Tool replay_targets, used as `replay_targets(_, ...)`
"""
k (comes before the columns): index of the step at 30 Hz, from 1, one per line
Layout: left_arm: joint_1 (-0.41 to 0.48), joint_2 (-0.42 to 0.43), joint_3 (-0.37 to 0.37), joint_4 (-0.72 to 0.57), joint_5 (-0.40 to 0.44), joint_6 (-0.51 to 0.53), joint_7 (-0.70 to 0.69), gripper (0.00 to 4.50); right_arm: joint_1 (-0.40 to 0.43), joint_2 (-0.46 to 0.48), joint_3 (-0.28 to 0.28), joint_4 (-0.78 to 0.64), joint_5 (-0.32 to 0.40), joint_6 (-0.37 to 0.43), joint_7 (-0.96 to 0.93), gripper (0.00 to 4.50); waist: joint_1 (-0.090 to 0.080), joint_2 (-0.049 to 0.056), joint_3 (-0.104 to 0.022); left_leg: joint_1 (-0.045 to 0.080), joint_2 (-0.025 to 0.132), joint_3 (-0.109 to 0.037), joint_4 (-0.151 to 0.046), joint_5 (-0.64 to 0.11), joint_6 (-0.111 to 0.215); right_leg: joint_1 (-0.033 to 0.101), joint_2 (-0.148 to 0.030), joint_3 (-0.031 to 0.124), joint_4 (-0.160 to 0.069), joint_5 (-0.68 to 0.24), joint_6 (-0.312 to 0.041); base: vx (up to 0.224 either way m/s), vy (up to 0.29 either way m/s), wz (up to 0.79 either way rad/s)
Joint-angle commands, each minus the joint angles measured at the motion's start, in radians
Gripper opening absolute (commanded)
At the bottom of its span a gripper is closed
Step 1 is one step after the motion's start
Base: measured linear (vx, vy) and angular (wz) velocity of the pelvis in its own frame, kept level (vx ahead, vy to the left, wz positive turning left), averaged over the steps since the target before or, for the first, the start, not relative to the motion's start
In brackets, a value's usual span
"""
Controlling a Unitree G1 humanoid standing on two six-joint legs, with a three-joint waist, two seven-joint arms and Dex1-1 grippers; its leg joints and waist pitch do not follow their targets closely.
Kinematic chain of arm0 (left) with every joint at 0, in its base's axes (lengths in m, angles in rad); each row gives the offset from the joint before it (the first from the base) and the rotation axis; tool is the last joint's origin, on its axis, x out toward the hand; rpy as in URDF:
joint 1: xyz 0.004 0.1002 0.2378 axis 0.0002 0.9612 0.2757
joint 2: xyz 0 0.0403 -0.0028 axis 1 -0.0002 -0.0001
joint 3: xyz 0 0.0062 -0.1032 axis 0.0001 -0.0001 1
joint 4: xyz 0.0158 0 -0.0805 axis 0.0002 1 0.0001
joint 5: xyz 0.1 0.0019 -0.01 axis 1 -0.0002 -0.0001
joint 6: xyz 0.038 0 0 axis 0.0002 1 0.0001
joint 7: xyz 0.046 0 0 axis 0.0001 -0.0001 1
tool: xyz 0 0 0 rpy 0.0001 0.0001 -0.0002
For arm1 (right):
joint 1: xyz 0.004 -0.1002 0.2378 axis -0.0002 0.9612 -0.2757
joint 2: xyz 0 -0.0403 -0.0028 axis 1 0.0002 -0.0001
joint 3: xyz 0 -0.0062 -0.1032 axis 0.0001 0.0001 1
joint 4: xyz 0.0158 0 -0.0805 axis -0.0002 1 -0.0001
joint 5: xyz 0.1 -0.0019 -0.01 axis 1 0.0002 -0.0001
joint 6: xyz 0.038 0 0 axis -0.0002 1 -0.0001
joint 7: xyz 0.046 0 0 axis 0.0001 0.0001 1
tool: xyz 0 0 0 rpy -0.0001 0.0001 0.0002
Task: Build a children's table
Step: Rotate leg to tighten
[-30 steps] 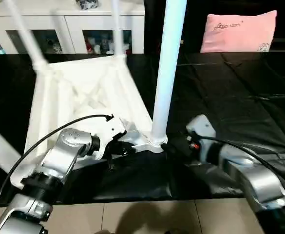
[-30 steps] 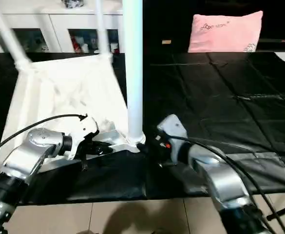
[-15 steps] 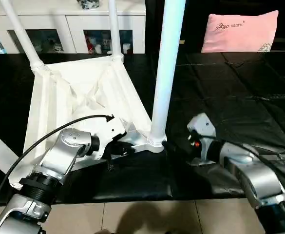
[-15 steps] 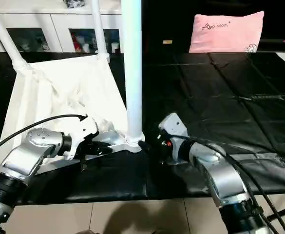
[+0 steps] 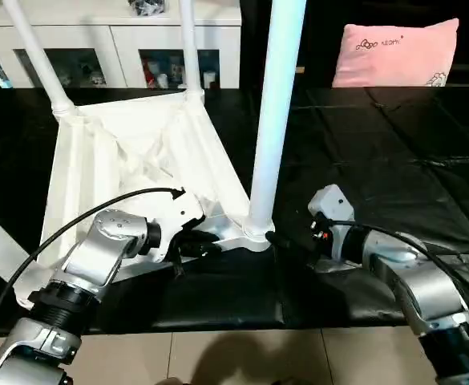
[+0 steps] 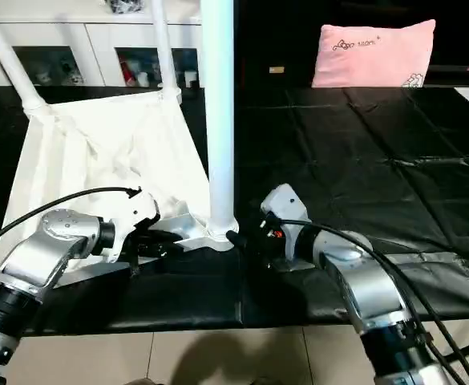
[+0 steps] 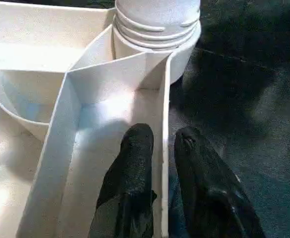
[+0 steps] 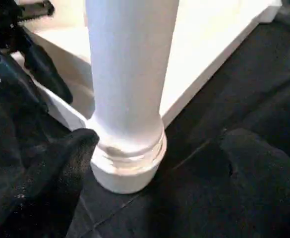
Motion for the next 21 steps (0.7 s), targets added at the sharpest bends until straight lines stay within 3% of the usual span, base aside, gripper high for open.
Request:
replay_targets(1, -0.026, 0.018, -0.009, 0.012, 0.004, 0.009, -0.016, 0.56, -0.009, -0.006, 0.005, 0.01, -0.004, -0.012, 0.009, 4.5, 0.006, -0.002, -0.067, 0.007, 0.021, -0.004, -0.065, -0.179, 0.022, 0.051, -0.055, 0.029, -0.069, -0.17, -0.217, 0.0, 0.0, 0.0)
replay_targets(8, -0.054, 0.018, -0.027, 0.062, 0.018, 0.002, -0.022, 0.05, -0.002, -0.009, 0.002, 0.007, -0.002, -0.018, 0.026, 4.5, 0.006, 0.0, -0.068, 0.007, 0.019, -0.004, -0.065, -0.187, 0.02, 0.053, -0.054, 0.028, -0.069, -0.147, -0.23, 0.0, 0.0, 0.0)
replay_targets(16, -0.076, 0.012, -0.039, 0.104, 0.001, -0.055, -0.086, 0.05, 0.0, -0.012, 0.002, 0.011, 0.001, -0.028, 0.043, 4.5, 0.006, 0.001, -0.066, 0.01, 0.02, -0.006, -0.068, -0.222, 0.006, 0.051, -0.055, 0.028, -0.076, -0.218, -0.213, 0.0, 0.0, 0.0)
replay_targets(20, -0.066, 0.034, -0.075, 0.09, -0.009, -0.148, -0.193, 0.05, -0.016, -0.026, 0.015, 0.026, 0.004, -0.046, 0.098, 4.5, 0.007, 0.002, -0.07, 0.008, 0.022, -0.007, -0.067, -0.191, 0.015, 0.053, -0.055, 0.028, -0.07, -0.149, -0.227, 0.0, 0.0, 0.0)
replay_targets(21, -0.067, 0.041, -0.088, 0.091, -0.004, -0.159, -0.213, 0.05, -0.022, -0.031, 0.018, 0.033, 0.007, -0.05, 0.12, 4.5, 0.01, 0.007, -0.072, 0.011, 0.023, -0.006, -0.065, -0.186, 0.021, 0.051, -0.055, 0.028, -0.067, -0.121, -0.236, 0.0, 0.0, 0.0)
